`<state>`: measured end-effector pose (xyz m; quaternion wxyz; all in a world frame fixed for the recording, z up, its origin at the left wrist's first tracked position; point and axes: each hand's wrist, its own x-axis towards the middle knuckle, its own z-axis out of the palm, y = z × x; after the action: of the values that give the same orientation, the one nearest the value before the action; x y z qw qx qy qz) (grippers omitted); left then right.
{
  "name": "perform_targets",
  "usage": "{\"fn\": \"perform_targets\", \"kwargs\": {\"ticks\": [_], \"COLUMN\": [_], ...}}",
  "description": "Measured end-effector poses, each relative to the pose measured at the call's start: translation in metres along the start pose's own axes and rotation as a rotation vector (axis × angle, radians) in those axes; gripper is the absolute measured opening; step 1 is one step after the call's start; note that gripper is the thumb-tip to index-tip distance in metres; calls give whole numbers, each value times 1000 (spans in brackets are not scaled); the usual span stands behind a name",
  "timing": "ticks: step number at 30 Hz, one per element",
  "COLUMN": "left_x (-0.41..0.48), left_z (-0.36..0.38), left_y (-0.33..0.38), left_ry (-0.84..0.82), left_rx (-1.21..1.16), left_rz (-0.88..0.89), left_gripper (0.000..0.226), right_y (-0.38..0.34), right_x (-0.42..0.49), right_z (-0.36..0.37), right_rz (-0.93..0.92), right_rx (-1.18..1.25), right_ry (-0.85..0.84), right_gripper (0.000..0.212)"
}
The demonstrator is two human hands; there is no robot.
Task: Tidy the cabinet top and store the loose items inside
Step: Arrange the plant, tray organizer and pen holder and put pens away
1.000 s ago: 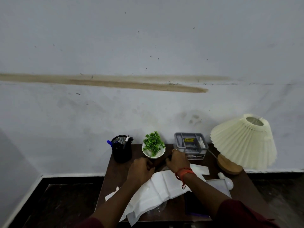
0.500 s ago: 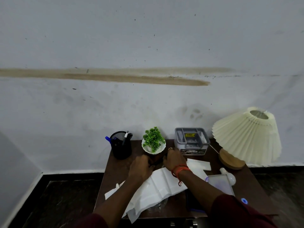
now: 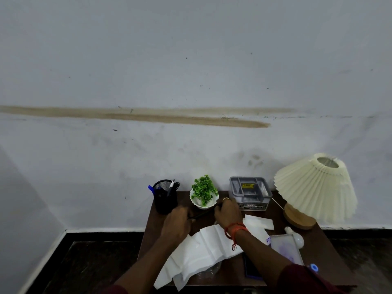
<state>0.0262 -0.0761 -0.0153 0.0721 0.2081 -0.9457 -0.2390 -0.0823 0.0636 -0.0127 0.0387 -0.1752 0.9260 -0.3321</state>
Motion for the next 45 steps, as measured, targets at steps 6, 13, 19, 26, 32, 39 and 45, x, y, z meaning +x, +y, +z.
{"fn": "perform_targets", "kwargs": {"ticks": [6, 13, 19, 26, 32, 39, 45], "left_x": [-17, -33, -23, -12, -16, -15, -17], "left_z": [-38, -80, -109, -114, -107, -106, -104], "left_y": [5, 5, -1, 0, -22, -35, -37], "left_ry": [55, 199, 342, 441, 477, 493, 507], "left_rx": [-42, -131, -139, -256, -305, -300, -313], "left_rz": [6, -16, -24, -81, -146, -141, -154], "left_gripper": [12, 7, 14, 22, 23, 22, 23], "right_y": [-26, -70, -111, -137, -142, -150, -151], "right_x": [-15, -20, -23, -24, -27, -23, -19], "right_z": [-22, -51, -60, -35, -19, -10, -2], "right_rz": [-31, -75, -216, -424, -527, -537, -494], "right_rx": [77, 307, 402, 321, 237, 178, 83], "right_ry": [65, 101, 152, 232, 260, 297, 173], "right_gripper": [23, 12, 9, 10, 9, 10, 21]}}
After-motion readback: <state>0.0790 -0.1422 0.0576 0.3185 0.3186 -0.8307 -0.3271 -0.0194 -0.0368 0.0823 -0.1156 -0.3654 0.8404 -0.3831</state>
